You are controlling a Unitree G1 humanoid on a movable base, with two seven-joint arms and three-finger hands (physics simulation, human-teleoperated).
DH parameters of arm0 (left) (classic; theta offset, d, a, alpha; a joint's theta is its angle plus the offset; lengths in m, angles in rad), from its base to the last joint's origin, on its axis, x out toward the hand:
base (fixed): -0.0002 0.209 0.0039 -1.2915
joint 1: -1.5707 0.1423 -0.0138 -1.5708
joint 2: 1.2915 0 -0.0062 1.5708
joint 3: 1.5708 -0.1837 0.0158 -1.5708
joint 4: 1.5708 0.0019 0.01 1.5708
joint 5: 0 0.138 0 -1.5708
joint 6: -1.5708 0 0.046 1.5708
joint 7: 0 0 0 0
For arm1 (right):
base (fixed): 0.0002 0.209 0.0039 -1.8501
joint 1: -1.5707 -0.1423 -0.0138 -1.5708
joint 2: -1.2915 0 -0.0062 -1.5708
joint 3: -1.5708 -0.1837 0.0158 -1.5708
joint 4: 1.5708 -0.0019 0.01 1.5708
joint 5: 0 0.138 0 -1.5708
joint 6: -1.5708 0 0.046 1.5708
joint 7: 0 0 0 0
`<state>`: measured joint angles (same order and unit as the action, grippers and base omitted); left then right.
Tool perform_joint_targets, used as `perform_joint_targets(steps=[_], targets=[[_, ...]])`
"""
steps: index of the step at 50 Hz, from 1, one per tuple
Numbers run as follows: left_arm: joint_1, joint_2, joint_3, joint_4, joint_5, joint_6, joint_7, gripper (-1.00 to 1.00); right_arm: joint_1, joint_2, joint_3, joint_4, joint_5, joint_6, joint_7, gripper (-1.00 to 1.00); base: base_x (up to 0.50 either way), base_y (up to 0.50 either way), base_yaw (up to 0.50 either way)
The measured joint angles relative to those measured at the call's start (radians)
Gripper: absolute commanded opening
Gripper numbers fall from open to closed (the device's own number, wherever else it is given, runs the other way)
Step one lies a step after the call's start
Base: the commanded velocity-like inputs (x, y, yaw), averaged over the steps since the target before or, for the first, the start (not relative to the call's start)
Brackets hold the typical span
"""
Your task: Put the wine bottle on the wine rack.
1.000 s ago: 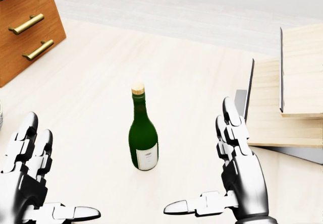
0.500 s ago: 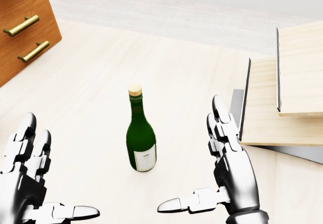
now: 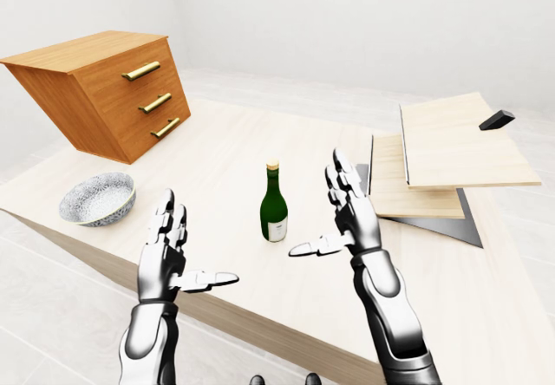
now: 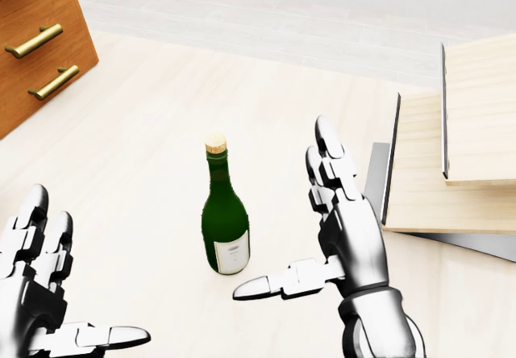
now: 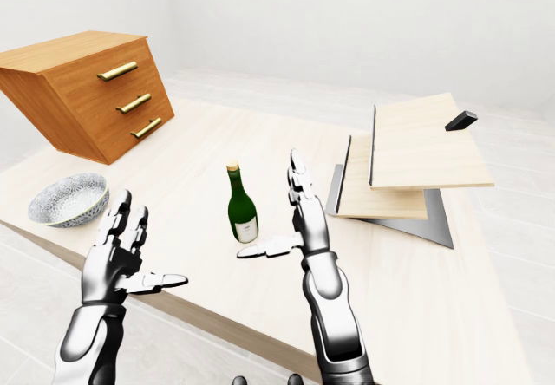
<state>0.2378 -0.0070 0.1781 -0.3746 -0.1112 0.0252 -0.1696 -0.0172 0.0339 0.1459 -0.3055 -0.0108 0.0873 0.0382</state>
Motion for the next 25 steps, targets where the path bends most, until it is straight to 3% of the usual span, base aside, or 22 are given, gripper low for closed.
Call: perform_joint_targets(steps=[25], targets=[[-0.009, 0.002, 0.021, -0.012, -0.012, 0.018, -0.002, 1.00, -0.198, 0.045, -0.020, 0.165, -0.011, 0.000, -0.012, 1.00, 0.00, 0.00, 0.00]])
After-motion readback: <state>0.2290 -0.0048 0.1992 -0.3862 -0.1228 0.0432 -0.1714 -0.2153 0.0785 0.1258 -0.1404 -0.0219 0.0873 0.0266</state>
